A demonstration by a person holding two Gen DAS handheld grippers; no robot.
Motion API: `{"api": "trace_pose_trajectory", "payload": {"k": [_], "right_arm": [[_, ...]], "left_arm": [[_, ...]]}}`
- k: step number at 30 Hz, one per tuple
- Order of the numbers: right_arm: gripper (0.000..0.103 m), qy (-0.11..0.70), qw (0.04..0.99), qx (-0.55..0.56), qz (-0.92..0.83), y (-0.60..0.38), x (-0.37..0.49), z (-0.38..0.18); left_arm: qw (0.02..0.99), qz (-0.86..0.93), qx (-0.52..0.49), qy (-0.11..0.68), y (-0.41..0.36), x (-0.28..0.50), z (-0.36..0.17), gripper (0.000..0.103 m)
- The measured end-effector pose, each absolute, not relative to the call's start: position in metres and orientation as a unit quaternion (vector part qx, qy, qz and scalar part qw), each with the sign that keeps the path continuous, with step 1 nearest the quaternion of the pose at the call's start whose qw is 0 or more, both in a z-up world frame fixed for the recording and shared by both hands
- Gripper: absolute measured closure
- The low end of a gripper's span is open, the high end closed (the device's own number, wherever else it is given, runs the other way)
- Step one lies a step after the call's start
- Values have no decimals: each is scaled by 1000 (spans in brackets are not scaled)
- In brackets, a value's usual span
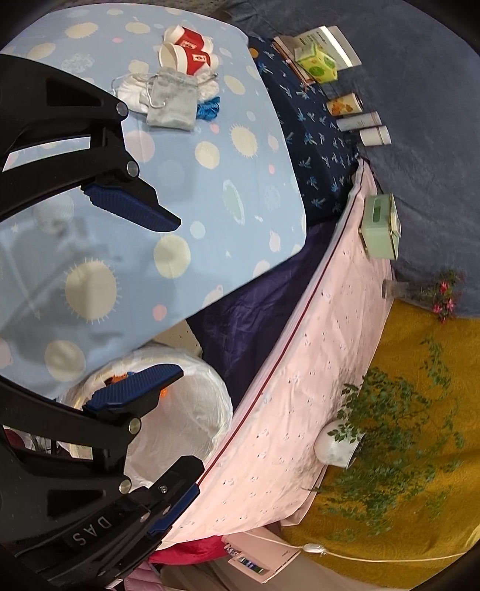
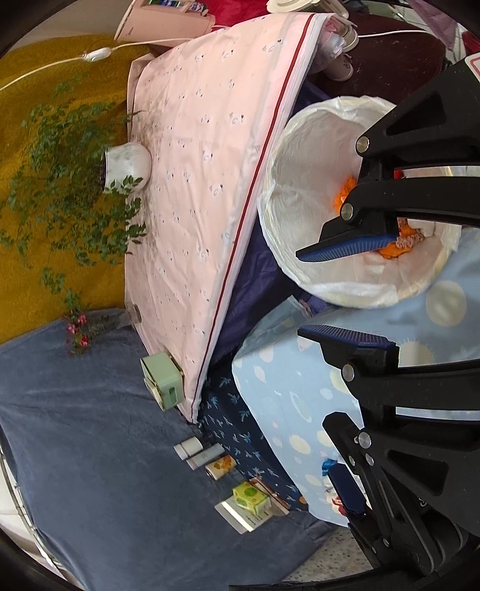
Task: Collect trash
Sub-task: 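Carry the pink scrunchie and white glove to the bin and release them, then move both open tools back over the items on the table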
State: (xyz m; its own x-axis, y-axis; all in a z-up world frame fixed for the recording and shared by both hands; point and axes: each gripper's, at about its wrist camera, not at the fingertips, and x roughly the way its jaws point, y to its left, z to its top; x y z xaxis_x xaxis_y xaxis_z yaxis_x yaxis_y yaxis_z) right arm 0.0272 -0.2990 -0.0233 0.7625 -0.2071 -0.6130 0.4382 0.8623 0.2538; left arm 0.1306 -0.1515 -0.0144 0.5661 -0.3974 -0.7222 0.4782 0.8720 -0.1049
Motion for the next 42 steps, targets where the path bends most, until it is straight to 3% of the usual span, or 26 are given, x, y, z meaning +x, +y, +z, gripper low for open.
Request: {"api": "trace_pose_trajectory", "payload": {"k": [24, 42], "right_arm": [[63, 348, 926, 137, -59, -161, 106, -40], [63, 422, 897, 127, 23, -62, 194, -102]], "left_arm": [[892, -112, -37, 437, 20, 186, -54, 33], [883, -29, -63, 465, 139, 218, -99, 33]]}}
